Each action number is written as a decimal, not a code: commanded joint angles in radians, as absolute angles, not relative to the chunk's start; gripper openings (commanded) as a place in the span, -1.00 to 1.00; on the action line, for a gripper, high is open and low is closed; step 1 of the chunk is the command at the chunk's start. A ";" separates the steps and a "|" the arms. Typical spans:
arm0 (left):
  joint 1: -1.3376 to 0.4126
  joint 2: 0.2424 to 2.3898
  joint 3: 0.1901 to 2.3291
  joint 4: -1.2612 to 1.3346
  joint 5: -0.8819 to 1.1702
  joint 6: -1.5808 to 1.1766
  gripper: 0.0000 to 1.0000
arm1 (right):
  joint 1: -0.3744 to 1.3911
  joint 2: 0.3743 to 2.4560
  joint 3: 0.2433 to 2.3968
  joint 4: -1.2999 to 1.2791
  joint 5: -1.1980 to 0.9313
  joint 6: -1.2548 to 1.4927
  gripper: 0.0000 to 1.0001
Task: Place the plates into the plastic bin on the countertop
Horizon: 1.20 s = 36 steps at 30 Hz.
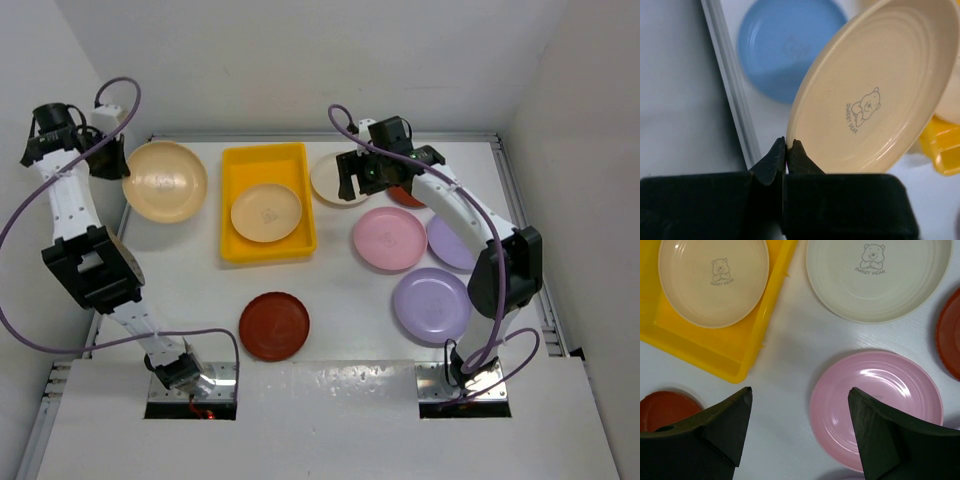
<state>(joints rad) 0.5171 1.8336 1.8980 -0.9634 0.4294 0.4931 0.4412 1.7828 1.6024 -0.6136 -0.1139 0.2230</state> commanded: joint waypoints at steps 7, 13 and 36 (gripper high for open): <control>0.152 1.948 2.002 -0.847 0.345 0.380 -1.00 | 0.449 1.790 1.620 -0.617 -0.104 0.207 0.54; 0.042 2.104 2.057 -0.836 0.262 0.341 -1.00 | 0.449 1.767 1.592 -0.621 -0.077 0.207 0.54; -0.003 2.069 1.850 -0.867 0.049 0.287 0.16 | 0.466 1.741 1.536 -0.600 -0.066 0.232 0.54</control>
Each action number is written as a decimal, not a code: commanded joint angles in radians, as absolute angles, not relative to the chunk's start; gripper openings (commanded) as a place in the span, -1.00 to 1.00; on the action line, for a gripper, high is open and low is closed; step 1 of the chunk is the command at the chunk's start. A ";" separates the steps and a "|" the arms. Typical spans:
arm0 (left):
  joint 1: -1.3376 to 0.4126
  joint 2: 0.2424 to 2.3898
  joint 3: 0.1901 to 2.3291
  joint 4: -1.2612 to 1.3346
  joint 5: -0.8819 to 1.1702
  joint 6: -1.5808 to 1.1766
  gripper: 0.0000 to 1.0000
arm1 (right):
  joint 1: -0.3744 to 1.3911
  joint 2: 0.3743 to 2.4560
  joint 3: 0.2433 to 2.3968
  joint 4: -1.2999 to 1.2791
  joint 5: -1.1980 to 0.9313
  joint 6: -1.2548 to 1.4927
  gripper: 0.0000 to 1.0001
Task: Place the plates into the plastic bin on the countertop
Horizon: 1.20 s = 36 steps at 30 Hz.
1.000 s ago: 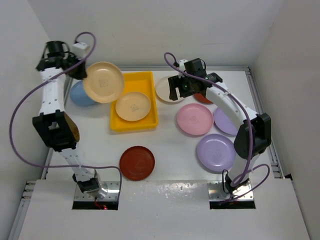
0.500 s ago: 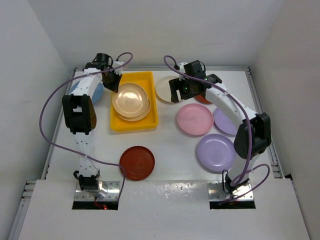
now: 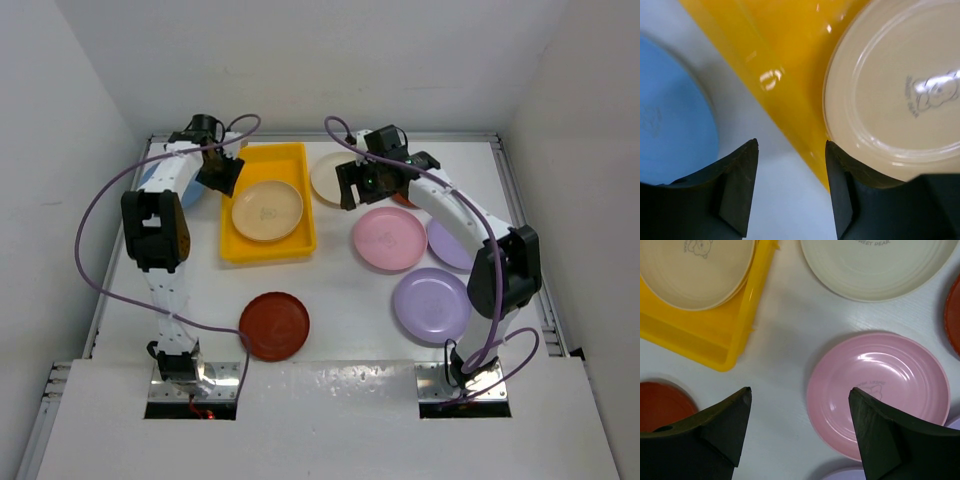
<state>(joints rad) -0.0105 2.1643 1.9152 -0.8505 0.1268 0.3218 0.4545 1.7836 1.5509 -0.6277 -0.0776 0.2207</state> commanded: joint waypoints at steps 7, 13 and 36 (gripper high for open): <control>-0.012 2.069 1.703 -0.867 0.058 0.278 -0.20 | 0.466 1.738 1.535 -0.607 -0.067 0.229 0.56; 0.008 2.114 1.739 -0.867 0.003 0.278 -0.64 | 0.468 1.735 1.539 -0.612 -0.066 0.222 0.56; 0.091 2.076 1.724 -0.755 0.142 -0.149 -1.00 | 0.469 1.717 1.502 -0.598 -0.057 0.238 0.56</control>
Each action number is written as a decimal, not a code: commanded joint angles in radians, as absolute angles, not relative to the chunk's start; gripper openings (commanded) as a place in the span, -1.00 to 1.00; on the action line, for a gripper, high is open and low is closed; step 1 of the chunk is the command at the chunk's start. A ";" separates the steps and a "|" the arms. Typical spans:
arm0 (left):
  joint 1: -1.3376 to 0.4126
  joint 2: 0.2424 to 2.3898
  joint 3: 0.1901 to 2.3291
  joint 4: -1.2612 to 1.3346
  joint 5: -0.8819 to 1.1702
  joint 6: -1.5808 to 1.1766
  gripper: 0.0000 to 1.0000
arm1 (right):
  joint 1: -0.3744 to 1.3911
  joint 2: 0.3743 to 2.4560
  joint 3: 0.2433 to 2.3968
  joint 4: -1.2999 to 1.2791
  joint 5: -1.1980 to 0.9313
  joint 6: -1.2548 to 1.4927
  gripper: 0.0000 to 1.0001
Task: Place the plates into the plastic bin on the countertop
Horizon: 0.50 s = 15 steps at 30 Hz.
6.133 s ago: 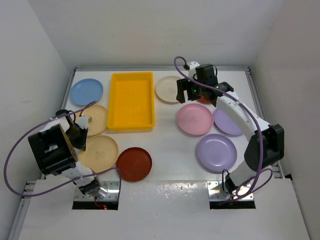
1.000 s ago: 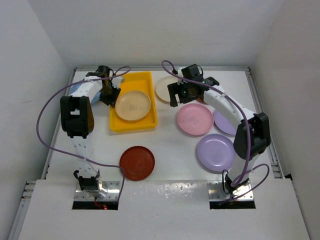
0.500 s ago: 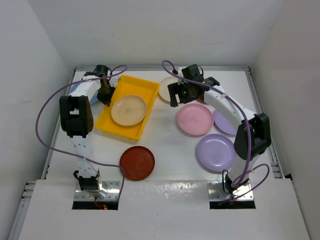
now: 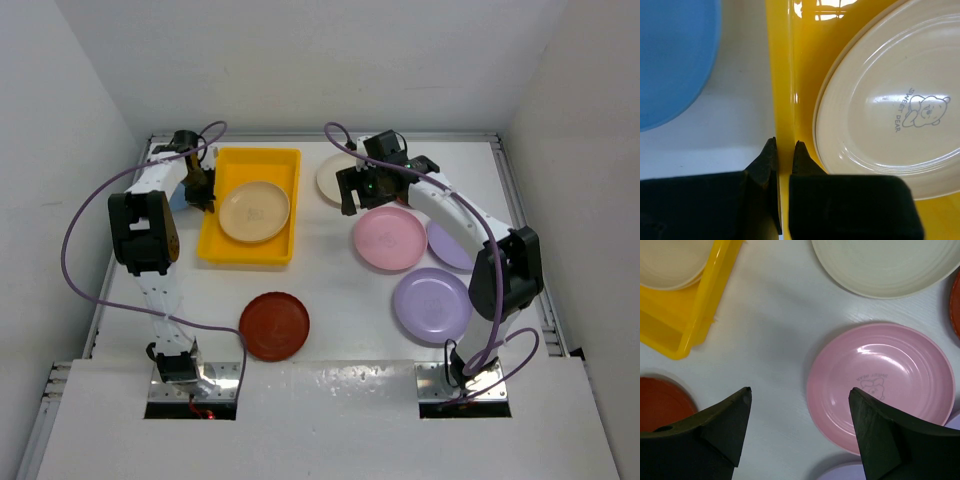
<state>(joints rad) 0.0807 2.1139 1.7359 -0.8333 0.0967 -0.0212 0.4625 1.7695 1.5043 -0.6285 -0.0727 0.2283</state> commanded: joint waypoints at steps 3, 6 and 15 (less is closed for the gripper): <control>0.052 2.088 1.733 -0.742 0.106 -0.101 -1.00 | 0.469 1.707 1.485 -0.592 -0.049 0.238 0.56; 0.043 2.114 1.733 -0.742 0.118 -0.101 -1.00 | 0.472 1.713 1.482 -0.597 -0.048 0.244 0.56; 0.054 2.125 1.733 -0.733 0.141 -0.158 -1.00 | 0.465 1.721 1.489 -0.583 -0.026 0.290 0.56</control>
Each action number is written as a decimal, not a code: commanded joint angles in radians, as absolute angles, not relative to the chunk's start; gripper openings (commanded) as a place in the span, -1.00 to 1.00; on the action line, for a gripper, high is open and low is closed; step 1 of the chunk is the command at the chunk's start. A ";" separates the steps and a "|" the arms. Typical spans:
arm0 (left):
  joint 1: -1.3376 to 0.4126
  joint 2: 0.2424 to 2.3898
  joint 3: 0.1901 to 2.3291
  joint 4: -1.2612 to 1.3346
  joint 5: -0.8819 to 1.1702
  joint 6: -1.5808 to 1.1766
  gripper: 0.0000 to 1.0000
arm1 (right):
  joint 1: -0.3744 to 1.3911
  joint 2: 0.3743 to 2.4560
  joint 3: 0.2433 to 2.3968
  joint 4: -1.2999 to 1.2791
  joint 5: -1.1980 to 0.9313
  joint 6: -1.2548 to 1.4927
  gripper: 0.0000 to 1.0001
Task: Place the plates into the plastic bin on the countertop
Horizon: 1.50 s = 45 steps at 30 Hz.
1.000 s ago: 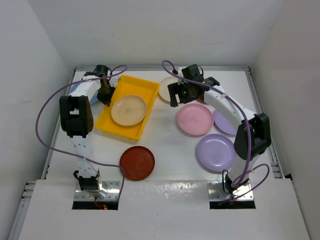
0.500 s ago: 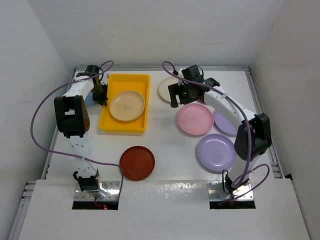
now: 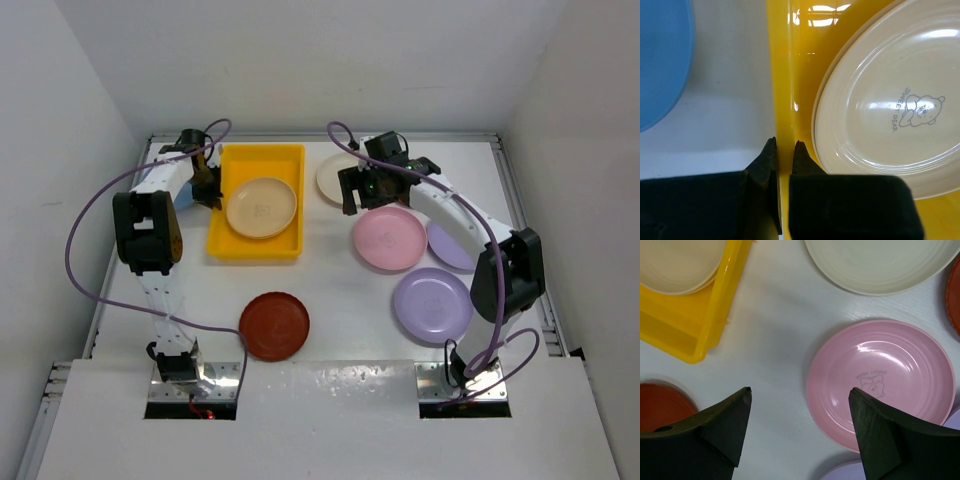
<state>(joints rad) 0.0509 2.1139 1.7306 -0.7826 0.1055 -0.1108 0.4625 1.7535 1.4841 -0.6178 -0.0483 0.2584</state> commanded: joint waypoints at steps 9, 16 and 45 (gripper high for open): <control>0.054 2.125 1.773 -0.733 0.150 -0.126 -0.48 | 0.456 1.726 1.483 -0.563 -0.017 0.316 0.56; 0.054 2.102 1.894 -0.742 0.100 -0.025 0.05 | 0.456 1.740 1.500 -0.571 -0.051 0.307 0.56; 0.482 2.479 2.180 -0.704 0.060 -0.078 0.09 | 0.454 1.842 1.686 -0.739 -0.021 0.434 0.56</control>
